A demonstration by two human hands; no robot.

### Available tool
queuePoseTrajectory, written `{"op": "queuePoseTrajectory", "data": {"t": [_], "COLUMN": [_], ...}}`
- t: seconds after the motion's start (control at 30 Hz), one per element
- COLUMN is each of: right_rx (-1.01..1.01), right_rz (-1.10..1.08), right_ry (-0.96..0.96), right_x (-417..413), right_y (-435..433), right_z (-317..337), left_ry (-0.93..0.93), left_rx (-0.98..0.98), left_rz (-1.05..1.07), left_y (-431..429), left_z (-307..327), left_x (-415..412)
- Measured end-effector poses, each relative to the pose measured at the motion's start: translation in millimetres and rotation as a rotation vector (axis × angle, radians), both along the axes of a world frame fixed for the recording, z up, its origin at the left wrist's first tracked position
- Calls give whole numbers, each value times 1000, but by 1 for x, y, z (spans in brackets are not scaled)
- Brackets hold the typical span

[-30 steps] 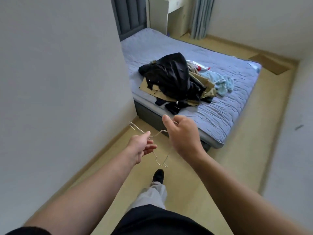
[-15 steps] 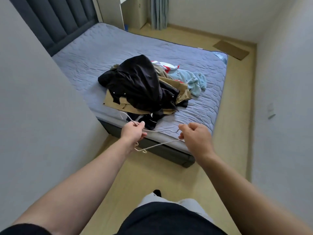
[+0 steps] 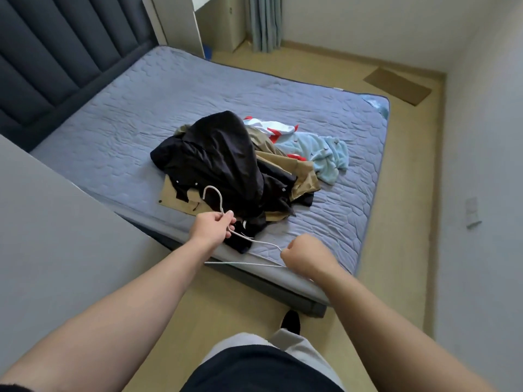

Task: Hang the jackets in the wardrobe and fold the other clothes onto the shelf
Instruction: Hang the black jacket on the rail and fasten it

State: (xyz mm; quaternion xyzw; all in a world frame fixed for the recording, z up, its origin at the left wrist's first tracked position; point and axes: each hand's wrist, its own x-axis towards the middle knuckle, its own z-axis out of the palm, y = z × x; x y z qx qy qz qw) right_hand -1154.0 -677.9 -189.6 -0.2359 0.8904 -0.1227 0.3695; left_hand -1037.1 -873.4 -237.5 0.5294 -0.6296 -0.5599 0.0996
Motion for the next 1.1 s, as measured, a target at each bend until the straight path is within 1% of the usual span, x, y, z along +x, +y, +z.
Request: {"op": "queuePoseTrajectory", "data": {"t": [0.1,0.17,0.23,0.27,0.37,0.4,0.47,0.5,0.57,0.67,0.77,0.83,0.9,0.97,1.03,1.1], "right_rx": [40,14,-56,-102,-194,-205,-226,-232,-229,-221,-255,-200,-91,9,22,-33], "right_rz": [158,250,253,213,-3,-64,-194,-260,-370,-527,-628,-661,-668,-614,-576,-536], "right_ry": [29,-30,-132,-191,-375,-410,-407,-372,-306,-284,-188,-177,-279,-314,-260,-243], "right_x": [-8,-8,-7,-7,-9,-11,-16,-19,-26,-36,-44,-49,-54,-58,-58,-54], "right_y": [-36,-62,-88,-101,-139,-151,-175,-186,-208,-238,-258,-269,-281,-293,-302,-307], "right_z": [-8,-11,-14,-18,-36,-45,-61,-68,-84,-114,-147,-171,-191,-210,-225,-239], "left_ry": [29,24,44,57,54,56,42,4,-131,-284,-351,-400,-428,-431,-426,-418], "left_rx": [-20,-47,-33,-23,-41,-38,-5,0,10,206,387,471,530,580,606,634], "left_rz": [-100,-186,-234,-251,-351,-384,-422,-408,-316,-137,-101,-78,-58,-33,13,77], "left_y": [-15,-24,-35,-43,-77,-92,-122,-138,-171,-215,-247,-265,-277,-285,-293,-300], "left_z": [8,13,13,13,9,5,-8,-19,-47,-103,-161,-197,-229,-257,-283,-305], "left_x": [-27,-40,-51,-54,-60,-61,-61,-61,-59,-62,-75,-85,-93,-103,-112,-122]}}
